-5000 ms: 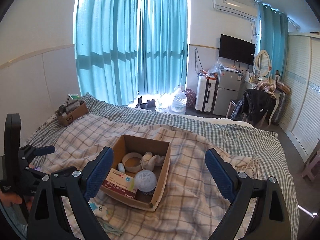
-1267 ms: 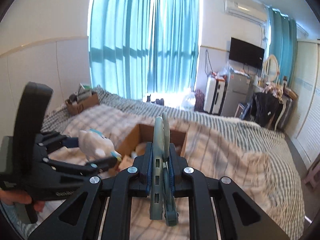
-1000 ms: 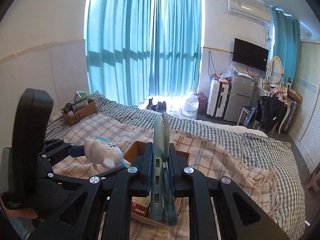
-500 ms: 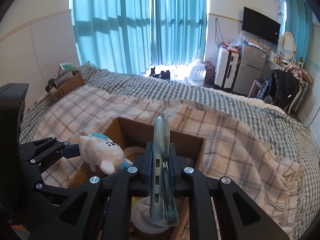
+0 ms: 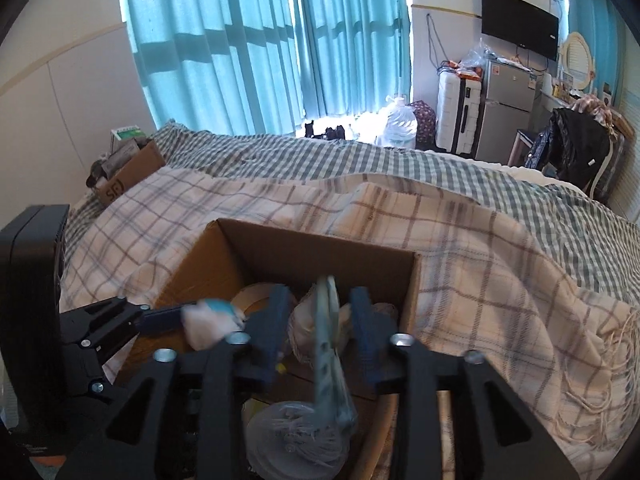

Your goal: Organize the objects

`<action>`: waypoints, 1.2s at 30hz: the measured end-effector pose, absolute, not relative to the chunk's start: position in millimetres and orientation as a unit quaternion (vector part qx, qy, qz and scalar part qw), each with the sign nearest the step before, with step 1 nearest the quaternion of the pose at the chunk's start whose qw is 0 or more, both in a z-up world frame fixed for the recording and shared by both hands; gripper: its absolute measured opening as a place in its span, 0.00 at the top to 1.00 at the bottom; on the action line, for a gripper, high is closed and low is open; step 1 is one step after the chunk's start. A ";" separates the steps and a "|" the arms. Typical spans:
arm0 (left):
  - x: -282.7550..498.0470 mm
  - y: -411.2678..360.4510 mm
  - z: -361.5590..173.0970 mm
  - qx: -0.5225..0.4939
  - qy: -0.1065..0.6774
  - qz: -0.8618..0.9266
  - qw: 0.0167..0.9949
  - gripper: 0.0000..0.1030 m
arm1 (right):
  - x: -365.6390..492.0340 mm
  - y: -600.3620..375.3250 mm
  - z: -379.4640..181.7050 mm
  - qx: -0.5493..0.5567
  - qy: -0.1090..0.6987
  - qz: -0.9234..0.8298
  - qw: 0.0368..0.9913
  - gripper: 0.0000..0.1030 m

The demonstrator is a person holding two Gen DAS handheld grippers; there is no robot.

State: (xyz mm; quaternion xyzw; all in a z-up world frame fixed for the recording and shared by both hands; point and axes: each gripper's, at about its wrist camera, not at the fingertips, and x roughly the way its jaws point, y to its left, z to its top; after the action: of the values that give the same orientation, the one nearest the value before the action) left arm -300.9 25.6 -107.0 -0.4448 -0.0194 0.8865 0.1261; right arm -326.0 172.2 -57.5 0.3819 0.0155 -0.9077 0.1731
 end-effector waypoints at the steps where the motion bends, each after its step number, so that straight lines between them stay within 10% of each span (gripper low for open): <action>1: -299.5 25.1 -103.8 -0.439 -0.019 0.890 0.124 0.10 | -323.2 173.8 -53.1 0.378 0.012 -0.910 0.172 0.55; 9: -258.1 25.3 -40.9 -0.392 0.008 0.913 0.108 0.04 | -285.6 187.8 6.5 0.347 0.004 -0.927 0.141 0.54; 24: -136.3 7.4 117.2 -0.264 0.002 0.960 0.092 0.00 | -122.2 206.4 184.6 0.232 -0.001 -0.969 0.088 0.21; 36: -59.6 -5.3 120.0 -0.176 0.002 0.980 0.092 0.00 | -29.0 210.8 162.0 0.167 0.041 -0.984 0.035 0.00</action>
State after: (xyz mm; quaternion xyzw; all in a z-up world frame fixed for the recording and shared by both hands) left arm -59.6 -5.3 120.0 -0.1764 0.0024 0.9800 0.0916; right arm -29.0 210.8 162.0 0.1670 0.0412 -0.9845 0.0347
